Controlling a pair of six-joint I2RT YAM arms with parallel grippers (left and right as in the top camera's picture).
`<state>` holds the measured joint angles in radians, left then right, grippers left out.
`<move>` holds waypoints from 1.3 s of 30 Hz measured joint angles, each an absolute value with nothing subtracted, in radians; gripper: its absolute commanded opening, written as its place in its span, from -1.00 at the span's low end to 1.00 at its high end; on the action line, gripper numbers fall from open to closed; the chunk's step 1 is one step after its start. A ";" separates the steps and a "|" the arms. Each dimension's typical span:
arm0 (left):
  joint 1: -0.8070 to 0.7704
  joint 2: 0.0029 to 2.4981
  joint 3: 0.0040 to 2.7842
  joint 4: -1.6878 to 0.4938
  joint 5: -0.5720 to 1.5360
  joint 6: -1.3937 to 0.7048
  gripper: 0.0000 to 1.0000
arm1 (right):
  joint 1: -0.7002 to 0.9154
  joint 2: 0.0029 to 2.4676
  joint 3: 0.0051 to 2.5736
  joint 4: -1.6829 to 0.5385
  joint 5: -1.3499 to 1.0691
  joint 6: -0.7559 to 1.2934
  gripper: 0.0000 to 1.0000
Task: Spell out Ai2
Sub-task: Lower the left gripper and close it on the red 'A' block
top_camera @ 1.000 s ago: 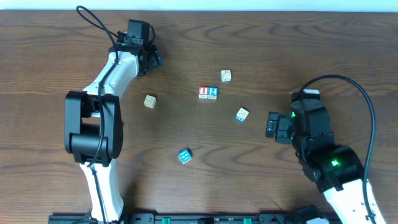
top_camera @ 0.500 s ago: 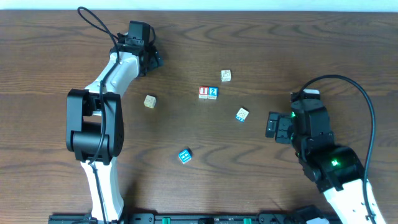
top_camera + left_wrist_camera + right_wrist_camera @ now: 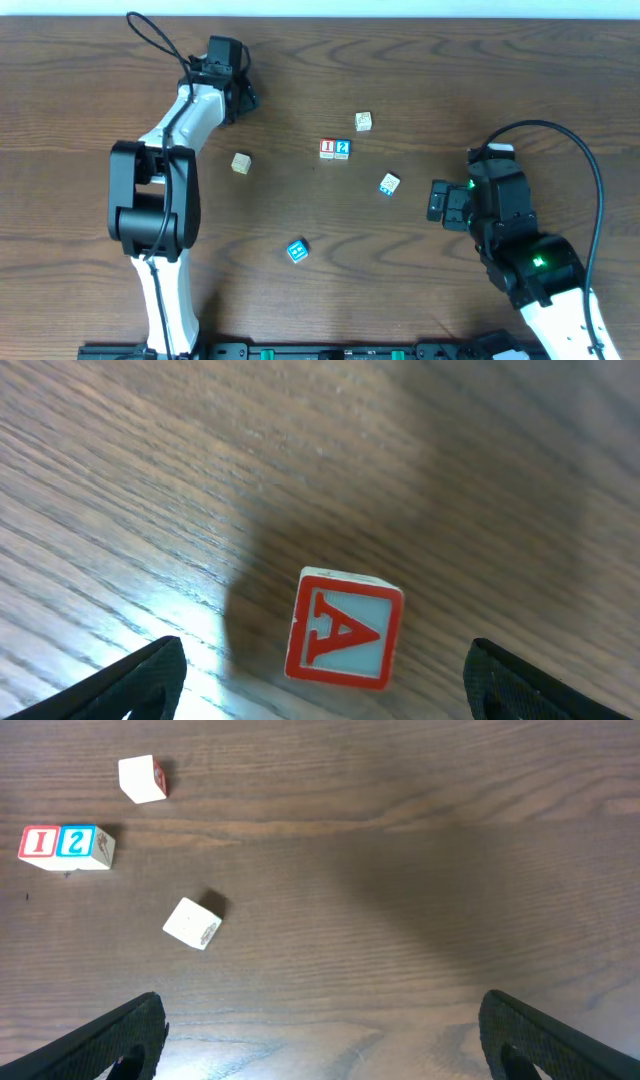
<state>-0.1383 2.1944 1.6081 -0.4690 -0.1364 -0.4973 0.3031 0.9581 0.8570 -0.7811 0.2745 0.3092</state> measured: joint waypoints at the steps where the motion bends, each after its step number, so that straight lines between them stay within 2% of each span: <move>1: -0.138 2.200 1.608 -0.467 -0.135 -0.497 0.81 | 0.303 0.958 0.857 -0.781 0.274 0.309 0.98; 5: -0.138 2.207 1.608 -0.467 -0.134 -0.497 0.77 | 0.303 0.958 0.857 -0.781 0.274 0.309 0.98; 15: -0.130 2.207 1.608 -0.466 -0.134 -0.496 0.35 | 0.303 0.958 0.857 -0.781 0.274 0.309 0.99; 27: -0.125 2.207 1.608 -0.466 -0.134 -0.501 0.01 | 0.303 0.958 0.857 -0.781 0.274 0.309 0.99; 39: -0.125 2.207 1.608 -0.466 -0.126 -0.501 -0.16 | 0.303 0.958 0.857 -0.781 0.274 0.309 0.98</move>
<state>-0.1249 2.2070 1.6081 -0.4664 -0.1265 -0.5011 0.3031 0.9581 0.8570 -0.7807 0.2745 0.3092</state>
